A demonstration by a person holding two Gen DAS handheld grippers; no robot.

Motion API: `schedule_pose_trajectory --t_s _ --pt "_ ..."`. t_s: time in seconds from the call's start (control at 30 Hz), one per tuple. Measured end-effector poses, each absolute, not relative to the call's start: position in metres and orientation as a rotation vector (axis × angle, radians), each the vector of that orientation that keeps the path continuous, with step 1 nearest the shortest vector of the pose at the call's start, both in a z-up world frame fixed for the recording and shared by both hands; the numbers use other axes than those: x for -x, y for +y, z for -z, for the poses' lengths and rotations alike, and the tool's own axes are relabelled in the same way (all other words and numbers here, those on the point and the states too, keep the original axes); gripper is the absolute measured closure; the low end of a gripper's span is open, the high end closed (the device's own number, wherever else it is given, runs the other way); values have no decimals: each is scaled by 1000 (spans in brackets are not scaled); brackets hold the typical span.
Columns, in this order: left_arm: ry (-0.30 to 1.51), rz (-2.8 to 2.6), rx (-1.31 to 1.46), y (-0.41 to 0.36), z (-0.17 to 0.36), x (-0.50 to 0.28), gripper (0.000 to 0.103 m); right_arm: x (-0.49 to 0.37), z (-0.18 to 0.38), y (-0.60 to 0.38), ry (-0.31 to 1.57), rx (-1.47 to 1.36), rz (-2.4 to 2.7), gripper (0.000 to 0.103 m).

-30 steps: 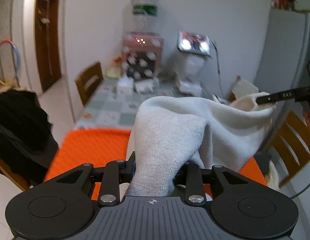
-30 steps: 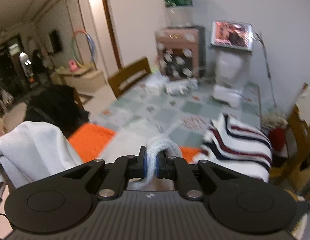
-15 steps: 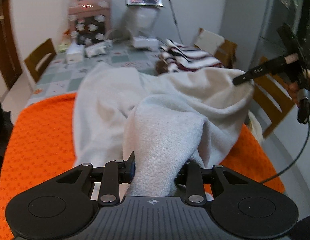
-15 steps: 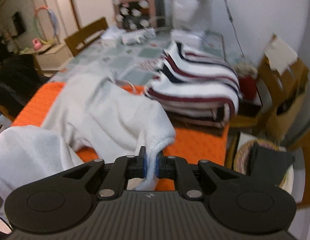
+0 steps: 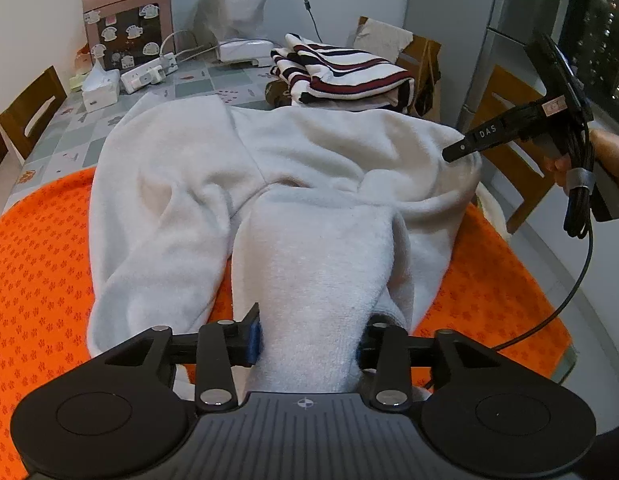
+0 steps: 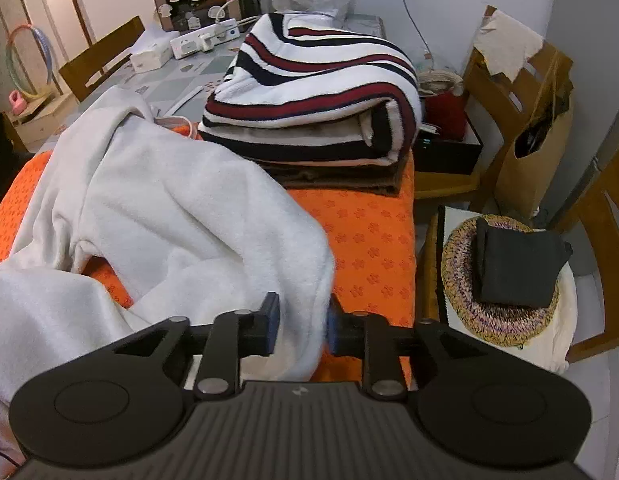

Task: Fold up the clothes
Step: 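Open both tools and release the fleece onto the tablecloth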

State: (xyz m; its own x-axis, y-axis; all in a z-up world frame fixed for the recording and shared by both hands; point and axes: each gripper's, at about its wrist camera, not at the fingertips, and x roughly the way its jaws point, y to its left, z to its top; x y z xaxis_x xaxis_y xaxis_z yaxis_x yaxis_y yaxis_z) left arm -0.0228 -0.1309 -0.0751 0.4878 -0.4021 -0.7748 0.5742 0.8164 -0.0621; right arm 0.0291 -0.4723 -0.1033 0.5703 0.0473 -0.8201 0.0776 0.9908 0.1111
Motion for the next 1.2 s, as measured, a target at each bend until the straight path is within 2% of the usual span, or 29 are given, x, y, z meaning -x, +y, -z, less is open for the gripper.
schedule_pose_trajectory --t_s 0.03,0.13,0.23,0.4,0.67,1.2 --pt "877 608 -216 -129 72 23 43 -27 101 -473 962 -141 19 63" --pt "845 641 -207 -121 60 25 31 -18 89 -473 947 -133 24 44" --pt "827 658 -191 -110 50 25 26 -6 74 -471 928 -135 37 34" --pt "831 637 -156 -82 42 22 25 17 46 -452 887 -133 34 22" --pt "874 553 -88 -32 46 19 23 37 27 -392 888 -111 -84 19" --pt "940 338 -19 57 71 16 22 31 32 -254 920 -2 -396 17"
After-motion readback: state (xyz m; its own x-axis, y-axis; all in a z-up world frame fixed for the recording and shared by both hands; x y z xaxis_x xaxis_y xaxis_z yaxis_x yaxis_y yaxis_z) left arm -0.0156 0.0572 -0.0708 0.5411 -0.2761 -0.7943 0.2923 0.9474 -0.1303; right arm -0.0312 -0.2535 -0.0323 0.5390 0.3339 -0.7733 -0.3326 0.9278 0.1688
